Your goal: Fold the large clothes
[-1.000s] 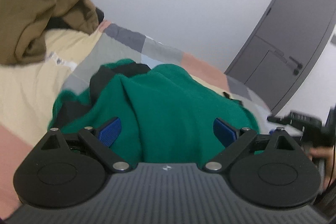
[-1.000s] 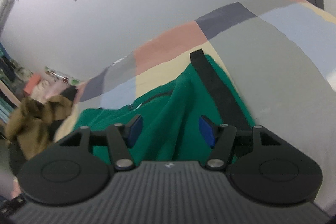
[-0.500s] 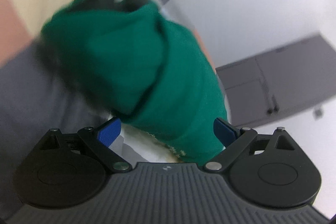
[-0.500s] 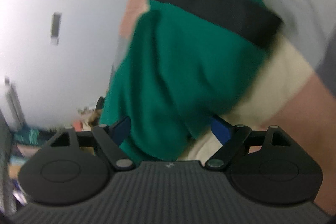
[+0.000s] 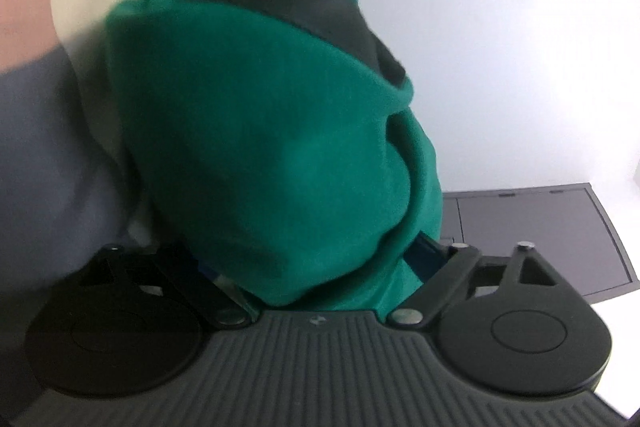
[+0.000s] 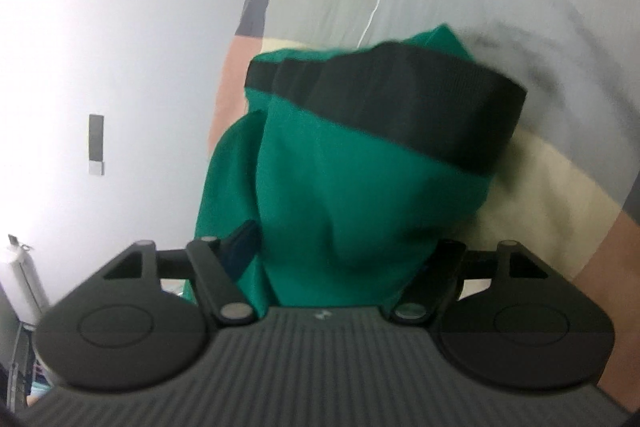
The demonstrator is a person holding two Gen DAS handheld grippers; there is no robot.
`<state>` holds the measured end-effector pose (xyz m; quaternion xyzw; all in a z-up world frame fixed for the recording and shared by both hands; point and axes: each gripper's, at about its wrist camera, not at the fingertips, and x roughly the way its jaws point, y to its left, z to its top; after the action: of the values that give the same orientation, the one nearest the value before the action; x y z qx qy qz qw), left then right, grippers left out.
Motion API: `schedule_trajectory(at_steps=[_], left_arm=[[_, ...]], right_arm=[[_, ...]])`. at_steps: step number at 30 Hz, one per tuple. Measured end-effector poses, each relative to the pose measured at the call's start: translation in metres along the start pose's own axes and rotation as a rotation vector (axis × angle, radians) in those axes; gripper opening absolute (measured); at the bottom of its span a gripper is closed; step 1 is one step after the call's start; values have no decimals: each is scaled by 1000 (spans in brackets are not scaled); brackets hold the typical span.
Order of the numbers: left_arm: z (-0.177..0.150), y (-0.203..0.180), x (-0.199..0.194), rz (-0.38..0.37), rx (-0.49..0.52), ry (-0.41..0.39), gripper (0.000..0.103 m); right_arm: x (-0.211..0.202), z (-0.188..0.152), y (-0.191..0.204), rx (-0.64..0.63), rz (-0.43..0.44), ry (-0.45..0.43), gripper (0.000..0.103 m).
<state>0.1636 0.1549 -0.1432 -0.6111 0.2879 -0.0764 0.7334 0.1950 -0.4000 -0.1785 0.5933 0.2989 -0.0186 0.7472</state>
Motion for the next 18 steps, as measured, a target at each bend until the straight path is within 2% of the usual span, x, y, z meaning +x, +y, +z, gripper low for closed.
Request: schedule_trajectory(at_steps=[1,3,4,6,8,12,18], left_arm=[[1,-1,-1,7,9,-11,80],[1,-3,-4,16,19,-35,66],[2,-4,-6,16,26,-44,64],[1,-9,-9,23,59,-57,54],[-2,-17,-15,26,104,-74,47],[-5,-32,-34,18,160,-96,35],[-9,-46,-71,-7,221,-90,27]], right_arm=[[0,1,1,-13,-11,-9,66],[1,3,4,-44,-15,-18,57],[3,2,10,-98,-40,-11,53],[6,-1,23,-199,-60,-4,37],[-3,0,28,-252,-51,-3,30],[-28,-7,39,-340,-18,0,25],[-78,-20,48,-424,45,15,25]])
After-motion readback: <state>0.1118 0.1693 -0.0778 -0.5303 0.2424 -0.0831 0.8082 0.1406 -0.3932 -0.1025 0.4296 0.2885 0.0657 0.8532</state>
